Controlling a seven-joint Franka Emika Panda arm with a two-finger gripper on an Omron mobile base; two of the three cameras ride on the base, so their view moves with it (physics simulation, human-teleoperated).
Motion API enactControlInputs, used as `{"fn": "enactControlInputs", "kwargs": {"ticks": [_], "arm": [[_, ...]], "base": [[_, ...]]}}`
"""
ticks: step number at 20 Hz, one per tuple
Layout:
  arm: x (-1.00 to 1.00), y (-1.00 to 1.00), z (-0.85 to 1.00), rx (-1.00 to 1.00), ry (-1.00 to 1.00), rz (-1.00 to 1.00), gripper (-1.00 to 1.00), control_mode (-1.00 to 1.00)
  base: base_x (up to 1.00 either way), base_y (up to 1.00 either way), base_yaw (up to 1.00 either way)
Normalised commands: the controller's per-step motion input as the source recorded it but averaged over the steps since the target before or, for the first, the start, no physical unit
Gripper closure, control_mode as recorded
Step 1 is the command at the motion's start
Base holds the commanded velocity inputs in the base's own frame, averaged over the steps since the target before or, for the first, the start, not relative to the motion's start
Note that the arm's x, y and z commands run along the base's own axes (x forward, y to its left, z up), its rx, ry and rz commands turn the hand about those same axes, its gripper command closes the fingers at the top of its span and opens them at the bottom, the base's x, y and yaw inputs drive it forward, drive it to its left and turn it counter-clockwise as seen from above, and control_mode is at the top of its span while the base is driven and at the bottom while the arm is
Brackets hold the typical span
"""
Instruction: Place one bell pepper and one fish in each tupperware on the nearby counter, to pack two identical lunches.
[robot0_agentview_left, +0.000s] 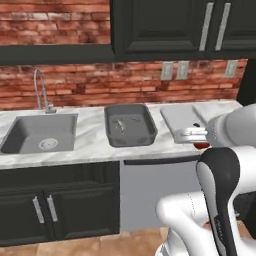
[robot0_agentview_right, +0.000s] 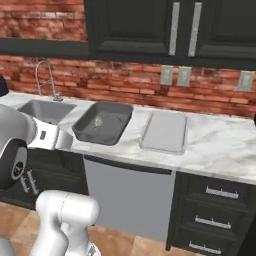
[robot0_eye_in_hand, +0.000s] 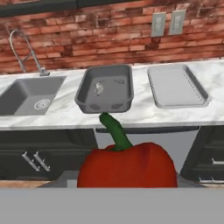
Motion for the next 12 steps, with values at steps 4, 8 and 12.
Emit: {"fn": "enactControlInputs", "kwargs": {"ticks": [4, 8, 12], "arm": [[0.00, 0.00, 0.00, 0.00, 0.00, 0.00, 1.00, 1.00], [0.00, 0.00, 0.00, 0.00, 0.00, 0.00, 1.00, 1.00], [0.00, 0.00, 0.00, 0.00, 0.00, 0.00, 1.00, 1.00]], "base": [[0.80, 0.55, -0.09], [0.43, 0.04, -0.13], [0.27, -0.07, -0.08]]}}
